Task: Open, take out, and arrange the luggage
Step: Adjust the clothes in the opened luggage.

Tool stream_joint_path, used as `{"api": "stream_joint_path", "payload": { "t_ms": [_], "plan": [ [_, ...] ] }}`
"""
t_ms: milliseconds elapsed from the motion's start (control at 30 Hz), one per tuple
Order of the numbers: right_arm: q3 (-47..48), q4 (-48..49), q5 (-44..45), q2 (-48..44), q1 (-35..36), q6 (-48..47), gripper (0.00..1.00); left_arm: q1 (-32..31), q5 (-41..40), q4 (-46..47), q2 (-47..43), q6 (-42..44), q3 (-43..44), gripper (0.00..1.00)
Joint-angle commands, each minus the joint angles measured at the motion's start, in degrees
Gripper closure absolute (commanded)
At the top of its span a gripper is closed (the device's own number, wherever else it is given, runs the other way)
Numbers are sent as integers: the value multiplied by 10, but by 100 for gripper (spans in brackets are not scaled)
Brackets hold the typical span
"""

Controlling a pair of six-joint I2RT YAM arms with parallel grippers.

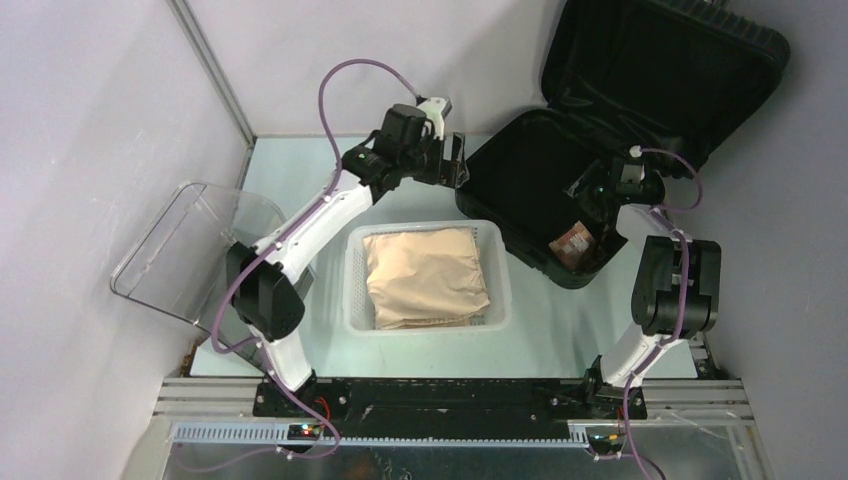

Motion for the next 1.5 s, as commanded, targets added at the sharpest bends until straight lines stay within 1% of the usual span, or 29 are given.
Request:
{"api": "stream_joint_path", "payload": {
  "t_ms": [0, 167, 300, 600, 700, 733, 800, 900, 967, 1033, 1067, 1100, 1133, 1167, 1233, 1367, 1467],
  "plan": [
    [36, 55, -26, 36, -1, 15, 40, 0, 29, 54, 27, -8, 25, 12],
    [46, 65, -35, 64, -1, 24, 46, 0, 35, 95, 55, -14, 25, 12],
    [46, 75, -37, 68, -1, 28, 48, -1, 42, 114, 75, -26, 29, 12],
    [46, 94, -49, 77, -2, 32, 57, -3, 41, 114, 103, -30, 53, 13],
    [46, 93, -46, 79, -2, 37, 55, -4, 40, 114, 104, -29, 53, 14],
    [46, 90, -45, 81, -1, 42, 50, -4, 40, 114, 105, -28, 54, 14],
    [46, 89, -42, 84, 1, 47, 47, -5, 39, 117, 106, -28, 53, 14],
    [46, 93, -40, 91, 6, 57, 48, -6, 40, 121, 111, -29, 59, 14],
    [46, 100, -43, 96, 6, 63, 50, -6, 39, 122, 117, -29, 68, 14],
    [46, 108, -42, 96, 5, 62, 57, -6, 35, 124, 127, -31, 80, 14],
    [45, 110, -41, 95, 4, 60, 67, -6, 35, 126, 132, -33, 92, 14],
    [46, 111, -37, 89, 4, 53, 73, -7, 35, 127, 142, -36, 99, 14],
    [46, 112, -36, 86, 4, 49, 84, -7, 35, 130, 153, -37, 115, 14],
    [46, 112, -34, 79, 3, 40, 92, -8, 35, 133, 158, -37, 122, 14],
    [46, 113, -32, 68, 2, 29, 99, -10, 29, 153, 174, -32, 137, 15],
    [46, 127, -35, 59, -2, 19, 100, -11, 14, 149, 220, -16, 185, 16],
    [48, 132, -39, 59, -9, 15, 100, -10, 9, 156, 246, -7, 198, 16]
  ]
}}
